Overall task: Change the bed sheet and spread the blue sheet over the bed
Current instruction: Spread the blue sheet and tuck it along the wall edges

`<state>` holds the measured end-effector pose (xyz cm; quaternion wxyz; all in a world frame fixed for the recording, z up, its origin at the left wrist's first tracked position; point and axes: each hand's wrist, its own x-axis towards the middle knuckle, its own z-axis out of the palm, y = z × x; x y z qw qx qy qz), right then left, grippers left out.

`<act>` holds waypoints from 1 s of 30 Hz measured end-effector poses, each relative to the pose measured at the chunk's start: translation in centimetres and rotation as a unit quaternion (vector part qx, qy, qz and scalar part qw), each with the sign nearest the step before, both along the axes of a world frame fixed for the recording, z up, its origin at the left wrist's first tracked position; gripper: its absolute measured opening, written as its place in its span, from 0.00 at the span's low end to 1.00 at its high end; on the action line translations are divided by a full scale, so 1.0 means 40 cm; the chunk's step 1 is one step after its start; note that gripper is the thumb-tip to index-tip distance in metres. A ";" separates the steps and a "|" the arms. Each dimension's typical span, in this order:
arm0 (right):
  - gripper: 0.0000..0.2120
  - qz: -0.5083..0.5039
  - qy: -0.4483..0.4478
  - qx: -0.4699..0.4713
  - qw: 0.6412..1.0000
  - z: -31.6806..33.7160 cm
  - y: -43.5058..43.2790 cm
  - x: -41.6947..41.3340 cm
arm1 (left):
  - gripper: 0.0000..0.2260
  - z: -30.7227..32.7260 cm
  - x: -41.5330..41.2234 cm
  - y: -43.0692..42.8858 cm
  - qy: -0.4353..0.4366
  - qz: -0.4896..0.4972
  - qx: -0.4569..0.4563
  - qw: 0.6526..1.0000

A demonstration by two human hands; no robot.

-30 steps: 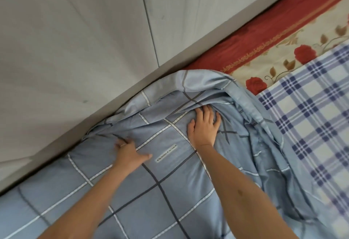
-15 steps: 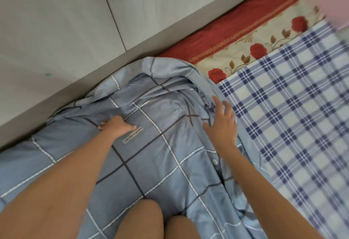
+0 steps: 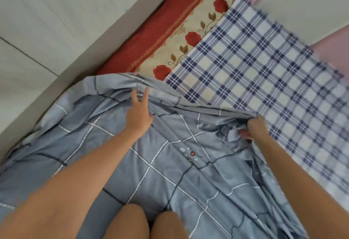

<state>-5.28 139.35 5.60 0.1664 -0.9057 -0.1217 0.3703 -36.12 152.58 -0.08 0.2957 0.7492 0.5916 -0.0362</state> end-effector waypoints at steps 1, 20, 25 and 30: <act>0.16 -0.063 -0.006 0.086 0.994 0.020 0.046 0.020 | 0.41 -0.006 0.018 0.015 0.009 -0.037 0.026 0.999; 0.51 0.270 0.037 0.116 0.955 0.050 0.684 0.032 | 0.32 -0.119 0.141 0.438 -0.219 0.281 -0.022 0.934; 0.57 0.273 0.002 -0.063 0.960 -0.048 0.398 0.011 | 0.52 -0.053 0.103 0.285 -0.004 -0.044 0.096 0.994; 0.65 0.169 0.001 -0.310 0.936 -0.147 0.025 0.102 | 0.47 -0.070 0.179 0.182 0.099 -0.295 0.063 0.948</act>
